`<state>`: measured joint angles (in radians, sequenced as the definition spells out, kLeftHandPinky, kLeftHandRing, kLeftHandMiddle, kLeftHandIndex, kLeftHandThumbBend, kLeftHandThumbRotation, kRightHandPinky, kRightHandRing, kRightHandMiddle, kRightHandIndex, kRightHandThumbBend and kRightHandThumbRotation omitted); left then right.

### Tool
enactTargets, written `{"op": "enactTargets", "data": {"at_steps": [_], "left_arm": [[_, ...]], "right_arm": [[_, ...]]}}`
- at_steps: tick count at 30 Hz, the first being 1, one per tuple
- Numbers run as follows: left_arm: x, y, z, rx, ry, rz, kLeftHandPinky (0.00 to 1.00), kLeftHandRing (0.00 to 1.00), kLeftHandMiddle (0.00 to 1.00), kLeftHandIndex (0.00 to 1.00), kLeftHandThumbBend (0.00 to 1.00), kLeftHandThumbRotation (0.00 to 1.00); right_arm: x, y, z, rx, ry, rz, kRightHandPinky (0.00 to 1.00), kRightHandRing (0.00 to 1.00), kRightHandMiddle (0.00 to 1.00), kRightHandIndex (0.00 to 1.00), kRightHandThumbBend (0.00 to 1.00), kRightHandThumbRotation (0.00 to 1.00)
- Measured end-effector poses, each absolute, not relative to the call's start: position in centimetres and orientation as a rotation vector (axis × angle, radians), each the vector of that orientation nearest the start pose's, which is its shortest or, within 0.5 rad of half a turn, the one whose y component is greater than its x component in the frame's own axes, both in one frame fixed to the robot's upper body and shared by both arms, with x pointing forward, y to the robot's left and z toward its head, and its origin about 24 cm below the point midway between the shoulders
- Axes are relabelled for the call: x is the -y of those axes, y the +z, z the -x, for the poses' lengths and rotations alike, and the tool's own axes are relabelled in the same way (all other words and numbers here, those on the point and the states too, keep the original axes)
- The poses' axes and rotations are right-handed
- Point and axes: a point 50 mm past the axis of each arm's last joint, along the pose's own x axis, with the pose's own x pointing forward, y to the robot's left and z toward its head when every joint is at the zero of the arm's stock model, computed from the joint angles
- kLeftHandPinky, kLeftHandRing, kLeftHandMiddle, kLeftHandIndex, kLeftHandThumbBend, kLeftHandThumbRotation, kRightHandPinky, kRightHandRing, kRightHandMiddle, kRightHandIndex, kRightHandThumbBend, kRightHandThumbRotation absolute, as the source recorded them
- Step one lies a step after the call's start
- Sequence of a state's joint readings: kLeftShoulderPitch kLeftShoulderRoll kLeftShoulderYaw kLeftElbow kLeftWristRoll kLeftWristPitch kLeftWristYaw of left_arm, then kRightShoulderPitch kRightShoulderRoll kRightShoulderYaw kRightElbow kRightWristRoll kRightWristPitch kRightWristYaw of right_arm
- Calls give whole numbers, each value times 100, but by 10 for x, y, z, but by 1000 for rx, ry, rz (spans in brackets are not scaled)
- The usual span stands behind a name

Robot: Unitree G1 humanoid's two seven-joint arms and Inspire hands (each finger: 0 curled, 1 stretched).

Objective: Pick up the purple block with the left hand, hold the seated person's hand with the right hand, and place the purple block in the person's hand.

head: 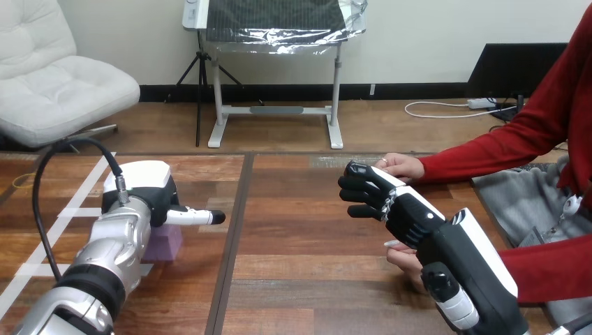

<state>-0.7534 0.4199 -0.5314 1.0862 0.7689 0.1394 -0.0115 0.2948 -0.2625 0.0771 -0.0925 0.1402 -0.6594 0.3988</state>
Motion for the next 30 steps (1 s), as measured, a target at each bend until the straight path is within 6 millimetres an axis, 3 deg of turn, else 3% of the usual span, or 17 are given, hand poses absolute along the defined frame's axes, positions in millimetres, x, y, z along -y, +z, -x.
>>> {"op": "enactTargets", "data": {"at_steps": [8,14,17,23,30], "left_arm": [[-219,27,-359,-444,-219,-1545,50,51,51,53,79,87],[-219,27,-359,-436,-207,-1538,43,50,50,53,79,84],[-219,28,-359,-433,-202,-1537,43,54,55,55,79,84],[-220,28,-359,-437,-198,-1541,51,64,66,61,80,86],[-221,28,-359,-443,-190,-1544,72,74,74,69,82,84]], "right_arm": [[167,62,-177,423,454,182,81,86,87,88,95,100],[167,62,-177,422,454,184,81,85,87,88,94,100],[167,62,-177,422,454,185,81,85,87,88,94,100],[167,62,-177,422,454,185,81,85,87,88,95,100],[167,62,-177,422,454,185,81,85,87,88,94,100]]}}
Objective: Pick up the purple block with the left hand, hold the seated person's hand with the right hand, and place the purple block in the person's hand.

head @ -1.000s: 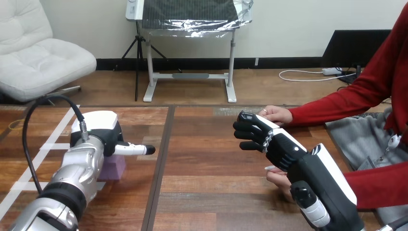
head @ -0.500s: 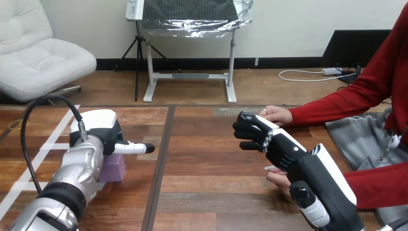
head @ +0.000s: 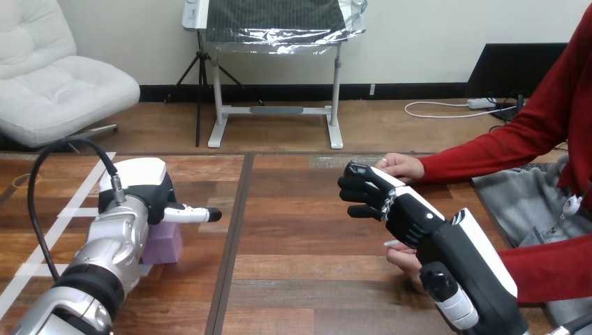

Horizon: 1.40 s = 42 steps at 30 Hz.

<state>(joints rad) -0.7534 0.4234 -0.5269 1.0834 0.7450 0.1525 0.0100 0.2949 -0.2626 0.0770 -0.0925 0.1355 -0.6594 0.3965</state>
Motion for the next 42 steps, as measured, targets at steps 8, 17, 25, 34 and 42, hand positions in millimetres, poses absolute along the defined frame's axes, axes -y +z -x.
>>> {"op": "enactTargets", "data": {"at_steps": [8,17,25,34,42], "left_arm": [[-220,32,-361,-429,-177,-1542,88,80,78,74,84,80],[-218,40,-364,-401,-164,-1517,95,84,81,78,87,75],[-218,47,-366,-397,-190,-1482,98,87,85,81,89,67],[-225,54,-366,-452,-274,-1451,96,90,88,85,92,55],[-234,58,-364,-526,-327,-1422,93,91,89,86,95,49]], "right_arm": [[167,62,-177,422,454,185,81,86,87,88,94,100],[167,62,-177,423,454,186,81,85,87,88,95,100],[167,62,-177,423,453,190,80,85,87,88,95,100],[167,62,-177,422,451,194,80,85,87,88,96,100],[167,62,-177,422,450,194,80,85,87,88,96,100]]}}
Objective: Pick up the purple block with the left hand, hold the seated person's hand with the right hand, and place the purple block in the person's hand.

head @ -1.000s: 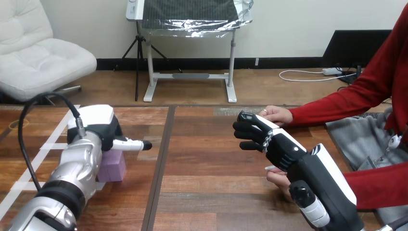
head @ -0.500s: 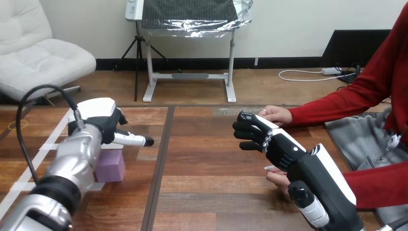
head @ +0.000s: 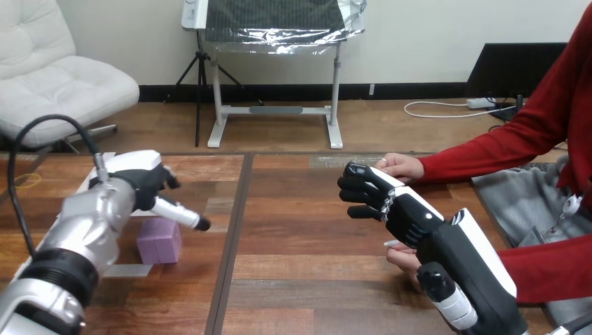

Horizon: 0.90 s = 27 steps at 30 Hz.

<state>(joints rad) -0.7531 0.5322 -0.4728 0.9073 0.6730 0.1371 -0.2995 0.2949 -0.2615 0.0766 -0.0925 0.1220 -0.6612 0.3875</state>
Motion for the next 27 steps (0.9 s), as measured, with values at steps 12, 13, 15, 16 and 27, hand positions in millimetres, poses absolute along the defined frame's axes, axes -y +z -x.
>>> {"op": "enactTargets", "data": {"at_steps": [12,13,15,16,27], "left_arm": [[-251,61,-359,-660,-381,-1390,82,94,92,89,98,42],[-252,61,-359,-670,-386,-1387,82,94,93,89,98,41],[-254,61,-358,-691,-394,-1380,81,94,93,89,99,40],[-255,61,-357,-700,-398,-1376,80,94,93,89,99,39],[-257,60,-355,-750,-431,-1365,78,94,93,89,99,33]], "right_arm": [[167,62,-177,423,448,188,82,87,88,89,96,100],[167,62,-177,423,448,188,82,87,88,89,96,100],[167,62,-177,423,448,187,82,87,88,89,95,100],[167,62,-177,423,447,186,82,87,88,89,95,100],[167,62,-177,424,447,183,82,86,87,88,96,100]]}}
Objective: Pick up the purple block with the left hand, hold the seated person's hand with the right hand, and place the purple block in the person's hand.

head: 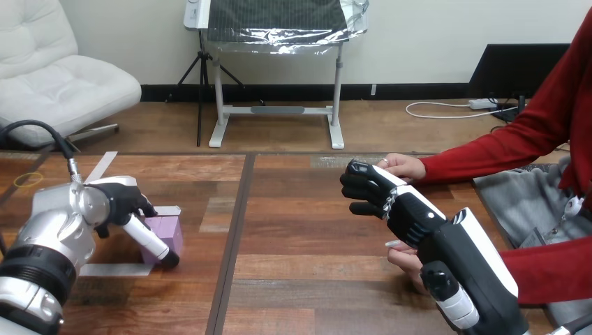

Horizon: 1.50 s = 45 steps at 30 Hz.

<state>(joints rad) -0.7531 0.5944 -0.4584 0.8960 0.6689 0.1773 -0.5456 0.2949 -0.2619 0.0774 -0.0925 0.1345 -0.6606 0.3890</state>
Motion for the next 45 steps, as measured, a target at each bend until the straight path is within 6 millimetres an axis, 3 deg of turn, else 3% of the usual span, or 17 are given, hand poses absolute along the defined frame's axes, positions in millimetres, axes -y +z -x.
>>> {"op": "enactTargets", "data": {"at_steps": [26,45], "left_arm": [[-256,60,-356,-727,-425,-1385,80,93,92,87,100,17],[-247,64,-362,-557,-360,-1416,77,87,87,83,100,6]], "right_arm": [[167,62,-177,423,448,184,82,85,87,88,96,100],[167,62,-177,423,448,184,81,86,87,88,95,100]]}}
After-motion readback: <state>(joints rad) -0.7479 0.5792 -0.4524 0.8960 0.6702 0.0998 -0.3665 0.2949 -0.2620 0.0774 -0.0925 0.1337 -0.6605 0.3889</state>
